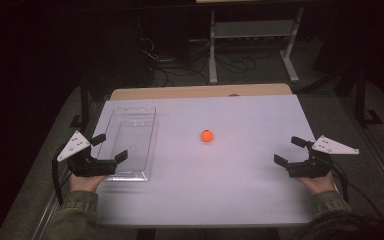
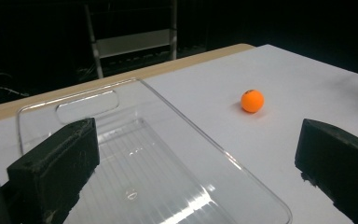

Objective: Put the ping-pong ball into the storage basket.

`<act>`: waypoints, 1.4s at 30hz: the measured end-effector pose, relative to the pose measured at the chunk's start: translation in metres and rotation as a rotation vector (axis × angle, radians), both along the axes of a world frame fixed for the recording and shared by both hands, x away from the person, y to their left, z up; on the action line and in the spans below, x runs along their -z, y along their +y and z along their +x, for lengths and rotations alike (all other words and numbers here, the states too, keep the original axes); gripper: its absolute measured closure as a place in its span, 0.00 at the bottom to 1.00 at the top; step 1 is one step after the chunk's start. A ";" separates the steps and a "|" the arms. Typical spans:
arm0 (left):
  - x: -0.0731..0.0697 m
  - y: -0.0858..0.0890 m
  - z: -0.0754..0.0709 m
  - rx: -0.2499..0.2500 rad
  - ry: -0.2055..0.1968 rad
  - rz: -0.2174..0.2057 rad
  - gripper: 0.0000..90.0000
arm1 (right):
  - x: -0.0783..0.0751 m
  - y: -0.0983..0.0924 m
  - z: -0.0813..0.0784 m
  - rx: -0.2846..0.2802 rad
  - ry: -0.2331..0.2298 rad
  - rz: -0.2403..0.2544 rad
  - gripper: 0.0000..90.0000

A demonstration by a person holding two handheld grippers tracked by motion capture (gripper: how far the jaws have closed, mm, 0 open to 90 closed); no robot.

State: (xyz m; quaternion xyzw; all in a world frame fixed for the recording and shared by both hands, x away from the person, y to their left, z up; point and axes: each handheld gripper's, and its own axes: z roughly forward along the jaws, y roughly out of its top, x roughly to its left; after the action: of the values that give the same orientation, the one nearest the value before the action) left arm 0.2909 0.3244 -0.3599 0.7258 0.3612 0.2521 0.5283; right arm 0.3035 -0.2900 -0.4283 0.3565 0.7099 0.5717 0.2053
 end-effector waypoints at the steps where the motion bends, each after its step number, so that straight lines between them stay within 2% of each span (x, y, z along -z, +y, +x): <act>1: -0.002 -0.001 0.001 0.005 -0.002 0.003 0.00 | 0.000 0.000 0.000 0.001 0.001 0.000 0.00; 7: -0.016 -0.007 0.009 0.030 -0.002 0.038 0.00 | 0.000 0.000 0.000 0.000 0.000 -0.002 0.00; 11: -0.021 -0.009 0.011 0.036 -0.006 0.044 0.00 | 0.000 0.000 0.000 0.000 0.000 -0.002 0.00; 19: -0.031 -0.022 0.021 0.076 0.009 0.099 0.00 | 0.000 0.001 0.000 -0.004 0.000 -0.003 0.00; 36: -0.048 -0.044 0.038 0.128 0.023 0.126 0.00 | -0.003 -0.001 -0.003 0.003 -0.027 0.005 0.00; 40: -0.051 -0.051 0.040 0.145 0.024 0.155 0.00 | -0.004 0.000 -0.005 -0.003 -0.036 0.000 0.00; 42: -0.052 -0.054 0.043 0.152 0.028 0.156 0.00 | -0.004 0.000 -0.005 -0.006 -0.038 -0.002 0.00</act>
State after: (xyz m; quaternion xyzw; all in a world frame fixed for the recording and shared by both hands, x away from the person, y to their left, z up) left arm 0.3337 0.2699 -0.3083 0.7935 0.2920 0.2285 0.4826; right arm 0.2986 -0.2897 -0.4245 0.3432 0.7076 0.5781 0.2175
